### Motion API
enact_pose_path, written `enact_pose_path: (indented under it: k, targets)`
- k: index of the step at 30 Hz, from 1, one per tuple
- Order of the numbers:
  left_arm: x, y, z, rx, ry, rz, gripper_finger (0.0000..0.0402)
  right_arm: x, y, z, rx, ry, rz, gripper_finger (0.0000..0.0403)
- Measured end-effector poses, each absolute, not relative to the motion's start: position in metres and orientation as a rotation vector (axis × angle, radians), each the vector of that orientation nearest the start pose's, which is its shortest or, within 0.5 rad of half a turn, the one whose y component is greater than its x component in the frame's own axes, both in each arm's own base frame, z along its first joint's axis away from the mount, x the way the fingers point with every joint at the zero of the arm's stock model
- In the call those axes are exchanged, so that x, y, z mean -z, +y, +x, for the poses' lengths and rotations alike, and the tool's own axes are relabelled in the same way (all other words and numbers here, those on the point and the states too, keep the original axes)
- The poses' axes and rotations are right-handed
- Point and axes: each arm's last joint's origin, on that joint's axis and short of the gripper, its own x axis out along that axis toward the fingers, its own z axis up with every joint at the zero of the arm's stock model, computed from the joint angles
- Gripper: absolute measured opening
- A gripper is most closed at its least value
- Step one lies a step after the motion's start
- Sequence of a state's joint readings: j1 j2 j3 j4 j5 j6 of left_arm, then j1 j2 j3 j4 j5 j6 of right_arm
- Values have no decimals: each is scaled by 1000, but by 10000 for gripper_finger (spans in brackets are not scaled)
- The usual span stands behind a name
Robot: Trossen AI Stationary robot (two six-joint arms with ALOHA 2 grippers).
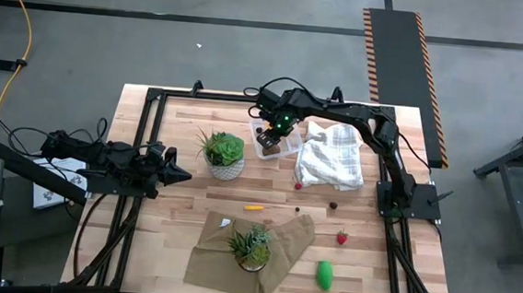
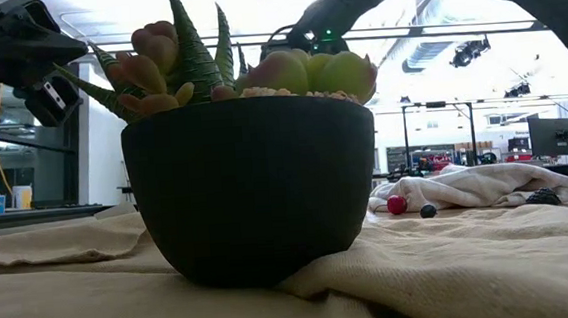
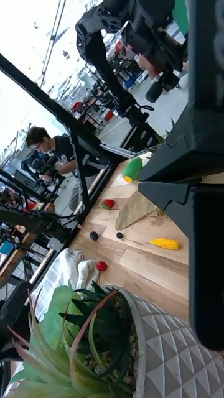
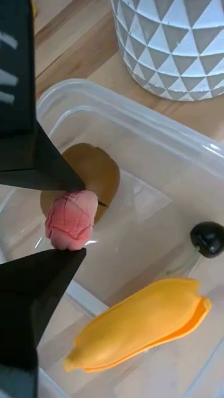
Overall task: Pick and placing Produce into tupperware
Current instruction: Put the pink peach into the transparent bin, then put the red strawberry into the transparent bin
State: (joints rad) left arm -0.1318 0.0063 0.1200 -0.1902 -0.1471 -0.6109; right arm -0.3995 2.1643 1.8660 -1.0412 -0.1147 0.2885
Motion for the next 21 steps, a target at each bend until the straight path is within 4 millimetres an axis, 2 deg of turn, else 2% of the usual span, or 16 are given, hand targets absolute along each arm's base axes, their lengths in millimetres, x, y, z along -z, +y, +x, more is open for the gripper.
enact_pose_path:
  k: [4,12,17,21]
  targets:
    - [-185,-7,89,-38,68,-600,1,-214,-169,409,423,1259,577,140]
    - [-185,-7,89,-38,68,-600,1,-214,-169,409,425,1259,580,193]
    - [-185,-7,89,-38,68,-600,1,-215,-169,408,425,1265,565,197]
    - [-185,-7,89,-38,69,-600,1,-225,-166,402,411,1283,542,197]
